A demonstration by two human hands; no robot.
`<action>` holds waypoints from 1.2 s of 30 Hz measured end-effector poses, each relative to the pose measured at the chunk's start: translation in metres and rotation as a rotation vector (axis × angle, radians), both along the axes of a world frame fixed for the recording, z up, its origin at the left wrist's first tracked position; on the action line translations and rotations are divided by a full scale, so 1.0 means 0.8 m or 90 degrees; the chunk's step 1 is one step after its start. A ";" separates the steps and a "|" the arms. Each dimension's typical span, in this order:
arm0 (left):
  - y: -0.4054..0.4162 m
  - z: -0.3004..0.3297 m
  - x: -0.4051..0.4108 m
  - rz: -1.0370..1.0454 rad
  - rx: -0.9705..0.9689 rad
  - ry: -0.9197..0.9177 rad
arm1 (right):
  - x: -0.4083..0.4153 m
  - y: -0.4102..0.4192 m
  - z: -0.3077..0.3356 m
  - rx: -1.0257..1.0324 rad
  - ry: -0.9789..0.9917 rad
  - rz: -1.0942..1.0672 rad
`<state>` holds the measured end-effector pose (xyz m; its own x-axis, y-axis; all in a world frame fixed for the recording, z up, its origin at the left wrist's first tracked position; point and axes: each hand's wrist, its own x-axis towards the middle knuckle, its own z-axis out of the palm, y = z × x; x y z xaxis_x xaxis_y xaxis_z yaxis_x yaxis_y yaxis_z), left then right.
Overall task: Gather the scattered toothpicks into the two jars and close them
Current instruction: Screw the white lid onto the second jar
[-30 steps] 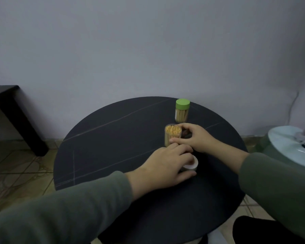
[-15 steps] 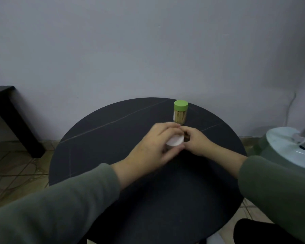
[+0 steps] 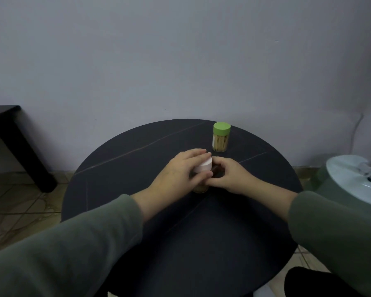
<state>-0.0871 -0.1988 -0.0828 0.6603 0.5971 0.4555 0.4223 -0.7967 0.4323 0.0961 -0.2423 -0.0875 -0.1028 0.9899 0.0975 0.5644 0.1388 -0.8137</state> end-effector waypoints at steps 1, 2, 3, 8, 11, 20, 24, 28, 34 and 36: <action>0.001 0.000 0.000 -0.005 -0.016 -0.007 | -0.001 -0.001 0.001 0.003 -0.002 0.000; 0.002 0.000 0.001 -0.009 -0.027 -0.016 | -0.001 -0.001 0.001 0.004 -0.002 -0.001; 0.002 0.000 0.000 -0.012 -0.029 -0.021 | -0.002 -0.002 0.002 0.003 -0.002 -0.003; 0.001 0.002 -0.005 -0.033 -0.052 -0.017 | -0.001 -0.003 0.002 0.000 -0.002 -0.002; 0.001 0.003 -0.007 -0.038 -0.056 -0.004 | -0.003 -0.004 0.001 0.013 0.023 -0.001; -0.017 -0.027 0.004 0.067 -0.135 -0.107 | 0.018 0.026 0.010 0.046 0.105 -0.174; -0.004 -0.026 0.017 0.133 -0.212 -0.163 | 0.024 0.069 0.014 0.043 0.108 -0.459; 0.027 -0.021 0.032 0.199 -0.286 -0.199 | 0.023 0.099 0.009 0.008 0.088 -0.466; 0.089 -0.022 0.048 0.291 -0.309 -0.230 | -0.001 0.136 -0.005 0.047 0.080 -0.423; 0.114 -0.022 0.050 0.312 -0.305 -0.239 | -0.010 0.158 -0.009 0.055 0.067 -0.410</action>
<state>-0.0474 -0.1072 -0.1001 0.1228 0.9689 0.2149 0.4358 -0.2471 0.8654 0.0878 -0.1157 -0.0944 0.5224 0.8383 0.1561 0.4743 -0.1335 -0.8702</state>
